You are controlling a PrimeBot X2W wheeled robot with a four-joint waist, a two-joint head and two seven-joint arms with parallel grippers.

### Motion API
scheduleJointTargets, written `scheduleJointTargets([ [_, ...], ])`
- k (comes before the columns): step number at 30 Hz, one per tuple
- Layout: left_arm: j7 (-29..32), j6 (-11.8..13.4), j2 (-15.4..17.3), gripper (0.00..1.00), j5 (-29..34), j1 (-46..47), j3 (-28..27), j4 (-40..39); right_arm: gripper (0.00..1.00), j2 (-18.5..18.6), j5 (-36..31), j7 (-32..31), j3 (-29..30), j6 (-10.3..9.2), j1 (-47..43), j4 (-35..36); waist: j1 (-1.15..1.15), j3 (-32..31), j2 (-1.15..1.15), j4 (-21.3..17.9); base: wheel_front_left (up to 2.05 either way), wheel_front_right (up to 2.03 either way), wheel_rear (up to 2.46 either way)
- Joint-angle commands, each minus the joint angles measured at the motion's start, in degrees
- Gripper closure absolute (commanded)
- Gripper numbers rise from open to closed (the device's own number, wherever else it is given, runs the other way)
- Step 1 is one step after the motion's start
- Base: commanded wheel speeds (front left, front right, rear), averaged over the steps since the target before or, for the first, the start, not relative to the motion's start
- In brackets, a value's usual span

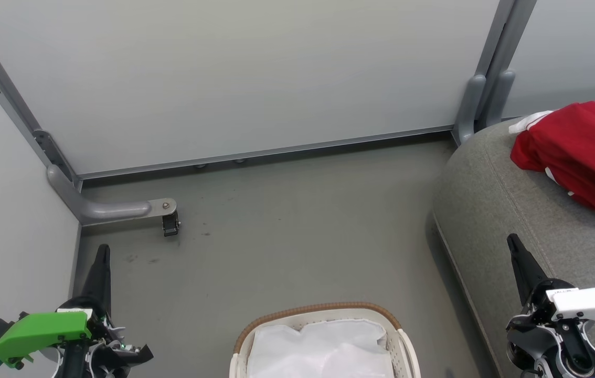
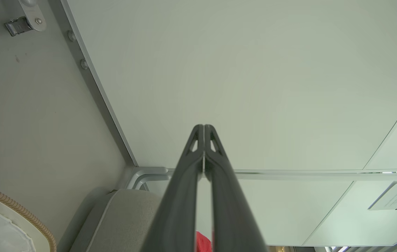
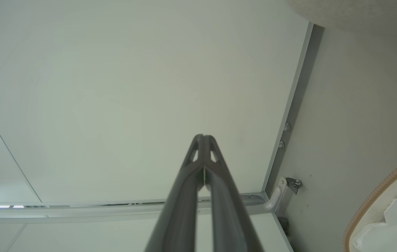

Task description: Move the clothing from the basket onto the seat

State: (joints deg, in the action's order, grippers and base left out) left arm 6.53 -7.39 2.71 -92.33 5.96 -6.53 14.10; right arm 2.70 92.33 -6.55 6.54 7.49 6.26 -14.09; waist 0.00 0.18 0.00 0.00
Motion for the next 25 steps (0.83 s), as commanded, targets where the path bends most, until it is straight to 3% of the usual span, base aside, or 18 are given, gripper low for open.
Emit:
scheduleJointTargets([
  [1,0.19,-0.26,0.31,1.0,-0.18,0.59,-0.12,-0.13,1.0,0.34,0.18,-0.16,0.1,-0.01,-0.12,0.22,0.0,0.0,0.0,0.0,0.0,0.0,0.0],
  [25,0.19,-0.26,0.31,1.0,-0.18,0.59,-0.12,-0.13,1.0,0.34,0.19,-0.16,0.1,0.0,-0.12,0.22,0.0,0.0,0.0,0.0,0.0,0.0,0.0],
])
